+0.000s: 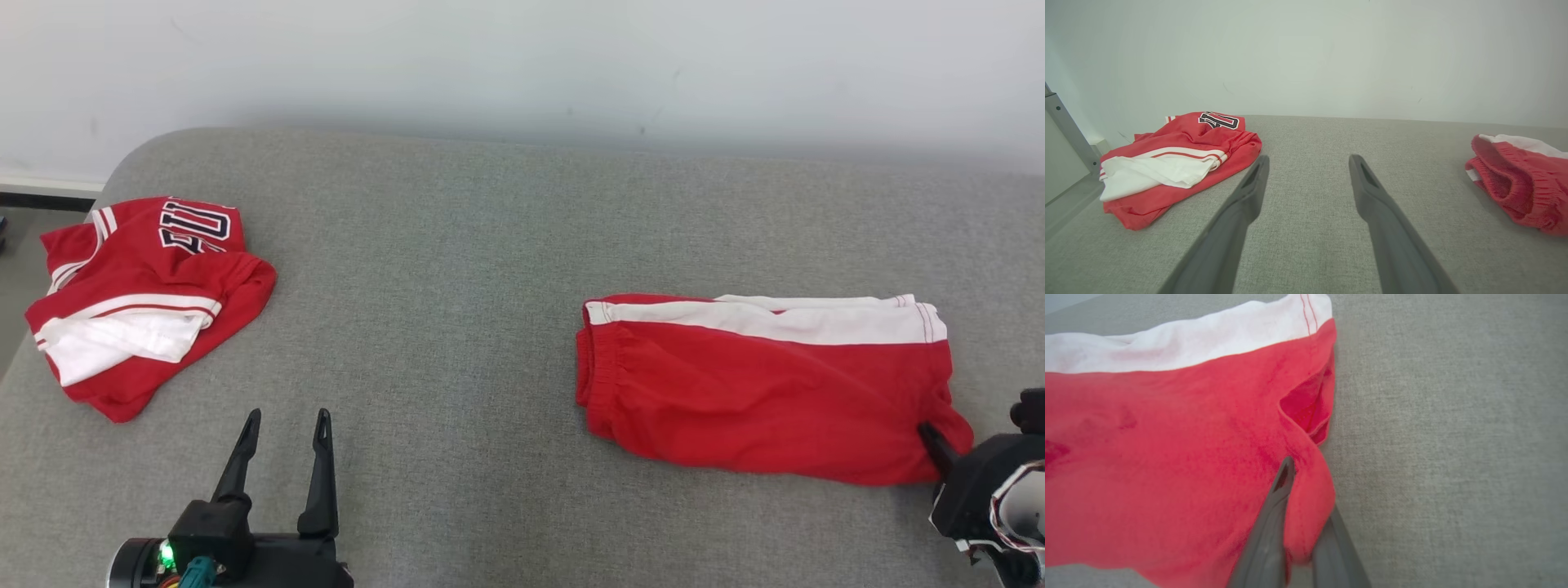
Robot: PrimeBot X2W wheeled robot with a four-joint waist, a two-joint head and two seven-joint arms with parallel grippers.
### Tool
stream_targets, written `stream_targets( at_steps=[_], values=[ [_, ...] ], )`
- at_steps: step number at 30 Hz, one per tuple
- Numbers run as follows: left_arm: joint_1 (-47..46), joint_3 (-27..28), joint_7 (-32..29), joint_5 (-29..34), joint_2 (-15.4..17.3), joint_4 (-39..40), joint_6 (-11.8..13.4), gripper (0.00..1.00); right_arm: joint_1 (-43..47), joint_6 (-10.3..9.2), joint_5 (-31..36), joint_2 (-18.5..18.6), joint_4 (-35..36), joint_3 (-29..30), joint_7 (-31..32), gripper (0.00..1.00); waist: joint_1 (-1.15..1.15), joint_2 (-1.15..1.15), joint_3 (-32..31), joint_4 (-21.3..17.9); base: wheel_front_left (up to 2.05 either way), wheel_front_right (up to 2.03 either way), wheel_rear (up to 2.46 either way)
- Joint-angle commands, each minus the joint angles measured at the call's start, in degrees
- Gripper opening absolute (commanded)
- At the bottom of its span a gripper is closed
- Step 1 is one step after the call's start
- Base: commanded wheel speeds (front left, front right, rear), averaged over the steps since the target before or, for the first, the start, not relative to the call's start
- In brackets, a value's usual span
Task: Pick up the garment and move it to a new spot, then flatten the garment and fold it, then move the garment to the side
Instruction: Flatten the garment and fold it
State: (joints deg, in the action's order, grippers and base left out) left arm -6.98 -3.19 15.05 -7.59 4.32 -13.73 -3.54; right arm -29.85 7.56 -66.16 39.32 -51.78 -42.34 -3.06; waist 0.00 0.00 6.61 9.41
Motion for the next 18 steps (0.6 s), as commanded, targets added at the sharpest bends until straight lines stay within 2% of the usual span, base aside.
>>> stream_targets(
  at_steps=[1, 3, 4, 5, 11, 18],
  values=[
    [0.8, 0.34, 0.19, 0.25, -0.26, 0.12, -0.21, 1.0, 2.07, -0.12, -0.73, 0.69, 0.54, -0.04, 0.02, 0.0, 0.0, 0.0, -0.28, -0.46, 0.0, 0.0, 0.0],
    [1.18, 0.84, 0.19, 0.43, -0.32, 0.28, -0.25, 1.0, 2.92, -0.12, -0.9, 1.37, 1.41, 0.4, -0.5, 0.0, 0.0, 0.0, -0.31, -0.81, 0.0, 0.0, 0.0],
    [1.29, 0.99, 0.19, 0.48, -0.36, 0.29, -0.37, 1.0, 3.04, -0.12, -0.68, 1.73, 1.72, 0.55, -0.86, 0.33, 0.0, 0.0, -0.25, -0.88, 0.0, 0.0, 0.0],
    [1.25, 1.18, 0.19, 0.47, -0.39, 0.28, -0.35, 1.0, 2.99, -0.12, -0.53, 1.84, 1.99, 0.73, -1.02, 1.0, 0.0, 0.0, -0.2, -0.94, 0.0, 0.0, 0.0],
    [0.63, 1.64, 0.19, 1.18, -0.55, 0.16, -0.81, 1.0, -0.72, -0.12, 3.41, 2.57, 1.26, 0.09, -0.7, 1.0, 0.0, 0.0, 0.33, -0.18, 0.0, 0.0, 0.0],
    [-0.14, 2.0, 0.19, 1.57, -0.78, -0.24, -1.4, 1.0, -4.12, -0.12, 5.83, 0.73, -5.14, 0.19, 2.59, 1.0, 0.0, 0.0, 0.89, 1.34, 0.0, 0.0, 0.0]
  ],
)
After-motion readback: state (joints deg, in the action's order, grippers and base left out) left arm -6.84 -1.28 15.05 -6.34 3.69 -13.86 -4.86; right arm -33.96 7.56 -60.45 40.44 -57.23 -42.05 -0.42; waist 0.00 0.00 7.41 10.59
